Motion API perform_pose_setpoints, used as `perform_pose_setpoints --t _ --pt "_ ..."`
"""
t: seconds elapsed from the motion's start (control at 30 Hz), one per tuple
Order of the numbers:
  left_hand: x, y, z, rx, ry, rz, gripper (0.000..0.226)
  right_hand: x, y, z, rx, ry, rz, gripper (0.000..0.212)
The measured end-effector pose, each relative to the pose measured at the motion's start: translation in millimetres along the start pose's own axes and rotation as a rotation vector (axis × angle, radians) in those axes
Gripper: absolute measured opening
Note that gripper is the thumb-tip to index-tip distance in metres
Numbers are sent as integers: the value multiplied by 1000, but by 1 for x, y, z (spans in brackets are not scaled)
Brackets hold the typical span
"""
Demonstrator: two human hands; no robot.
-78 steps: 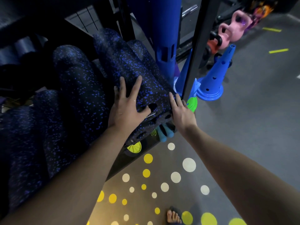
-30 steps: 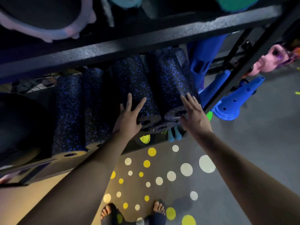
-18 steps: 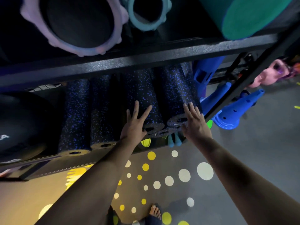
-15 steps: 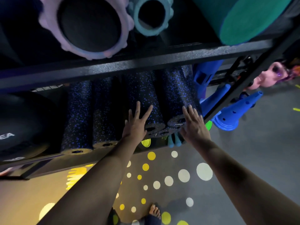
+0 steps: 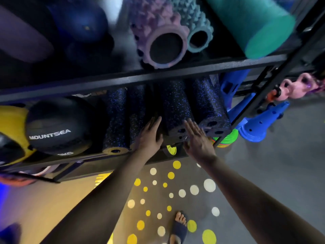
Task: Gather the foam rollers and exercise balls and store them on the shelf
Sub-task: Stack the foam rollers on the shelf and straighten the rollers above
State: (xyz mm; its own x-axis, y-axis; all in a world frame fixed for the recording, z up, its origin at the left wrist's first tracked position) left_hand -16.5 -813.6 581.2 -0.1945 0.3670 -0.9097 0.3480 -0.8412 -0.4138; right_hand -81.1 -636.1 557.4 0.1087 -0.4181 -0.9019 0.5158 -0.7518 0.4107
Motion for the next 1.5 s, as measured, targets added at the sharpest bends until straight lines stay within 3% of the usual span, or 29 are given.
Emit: perform_pose_setpoints --t 0.13,0.37,0.53,0.83,1.03,1.2,1.3,1.4,1.5 --pt "-63 23 -32 -22 -78 -69 63 -25 69 -12 -56 -56 -1 86" --pt "-224 49 -90 143 -252 -248 54 -129 202 -27 -37 -256 51 71" --pt "-275 32 -85 171 -330 -379 51 -188 231 -31 11 -355 49 64" --pt "-279 -62 -25 206 -314 -440 71 -280 134 5 152 -443 -28 63" --pt "-265 -124 56 85 -377 -367 113 -332 42 67 257 -523 -84 72" --pt "-251 -139 107 -67 -371 -319 131 -356 -29 136 413 -384 -48 109" --pt "-242 -130 132 -154 -336 -324 145 -350 -41 163 389 -253 -22 122" --pt "-222 -118 143 -256 -238 -503 155 -325 -50 163 413 -175 -43 128" --pt "-216 -118 142 -264 -245 -505 139 -321 -59 160 436 -260 -61 117"
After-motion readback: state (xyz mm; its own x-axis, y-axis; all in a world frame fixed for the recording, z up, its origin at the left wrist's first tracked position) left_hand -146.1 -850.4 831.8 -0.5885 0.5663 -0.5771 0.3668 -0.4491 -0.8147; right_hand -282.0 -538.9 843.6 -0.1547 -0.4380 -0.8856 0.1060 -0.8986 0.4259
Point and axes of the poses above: each hand's wrist, its own z-axis towards the middle knuckle, its own x-axis out of the palm, y = z × x, the point moved 8 cm from there along z, towards the middle knuckle, and after that the axes turned 11 degrees about -y, right-handed, at the moved point
